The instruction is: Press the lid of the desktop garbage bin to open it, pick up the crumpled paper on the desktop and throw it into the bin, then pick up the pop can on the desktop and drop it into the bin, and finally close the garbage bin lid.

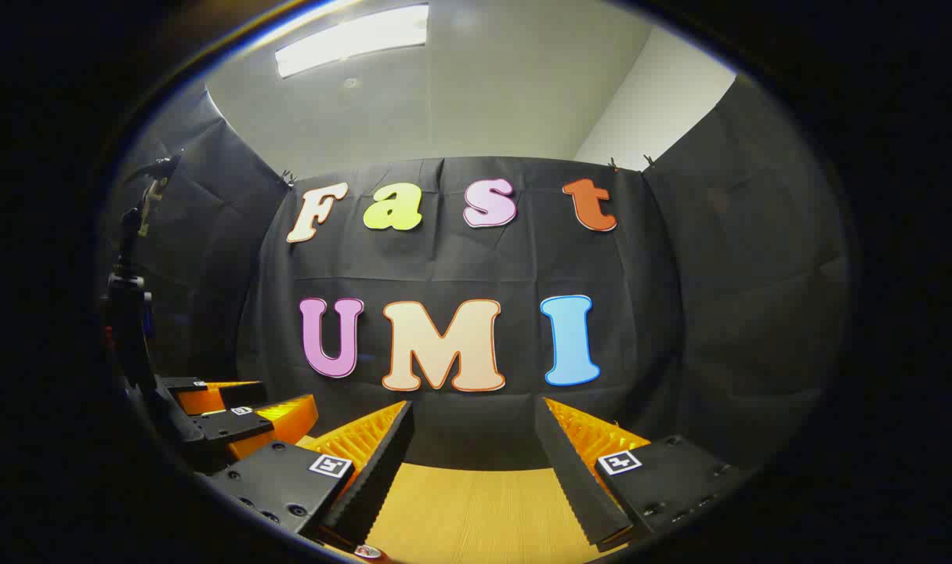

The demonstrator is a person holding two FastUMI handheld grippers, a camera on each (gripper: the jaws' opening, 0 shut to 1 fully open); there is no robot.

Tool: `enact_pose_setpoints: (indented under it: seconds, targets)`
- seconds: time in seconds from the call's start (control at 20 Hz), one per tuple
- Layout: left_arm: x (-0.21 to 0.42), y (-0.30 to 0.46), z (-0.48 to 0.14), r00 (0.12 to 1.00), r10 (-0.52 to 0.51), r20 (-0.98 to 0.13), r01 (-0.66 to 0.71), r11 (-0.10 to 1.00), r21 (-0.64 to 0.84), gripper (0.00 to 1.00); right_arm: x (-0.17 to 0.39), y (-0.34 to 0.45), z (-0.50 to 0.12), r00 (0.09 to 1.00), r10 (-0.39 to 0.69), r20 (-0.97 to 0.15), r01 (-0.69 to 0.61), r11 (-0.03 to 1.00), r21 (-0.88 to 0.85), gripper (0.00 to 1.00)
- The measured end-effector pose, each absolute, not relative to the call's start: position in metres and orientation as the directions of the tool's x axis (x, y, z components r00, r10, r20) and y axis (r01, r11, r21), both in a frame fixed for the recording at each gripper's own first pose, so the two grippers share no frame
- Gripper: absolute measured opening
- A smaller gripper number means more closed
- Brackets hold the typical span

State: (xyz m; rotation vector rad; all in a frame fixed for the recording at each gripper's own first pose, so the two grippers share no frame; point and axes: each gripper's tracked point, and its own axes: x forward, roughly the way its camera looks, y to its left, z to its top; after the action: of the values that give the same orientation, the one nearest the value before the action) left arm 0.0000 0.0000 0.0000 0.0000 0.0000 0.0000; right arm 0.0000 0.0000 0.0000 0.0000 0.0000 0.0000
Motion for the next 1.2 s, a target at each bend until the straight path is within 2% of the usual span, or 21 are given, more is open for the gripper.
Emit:
enact_pose_setpoints:
  seconds: [1.15,1.2]
  targets:
    - [-0.0054,0.0021,0.0075,1.0,0.014,0.024,-0.015,0.999,0.033,0.93,0.0006,-0.0045,-0.0011,1.0,0.013,0.018,-0.013,1.0,0.015,0.98]
    - [-0.0063,0.0037,0.0067,1.0,0.019,0.023,-0.02,0.999,0.034,0.9,0.002,-0.0045,-0.0018,1.0,0.015,0.017,-0.016,1.0,0.017,0.97]
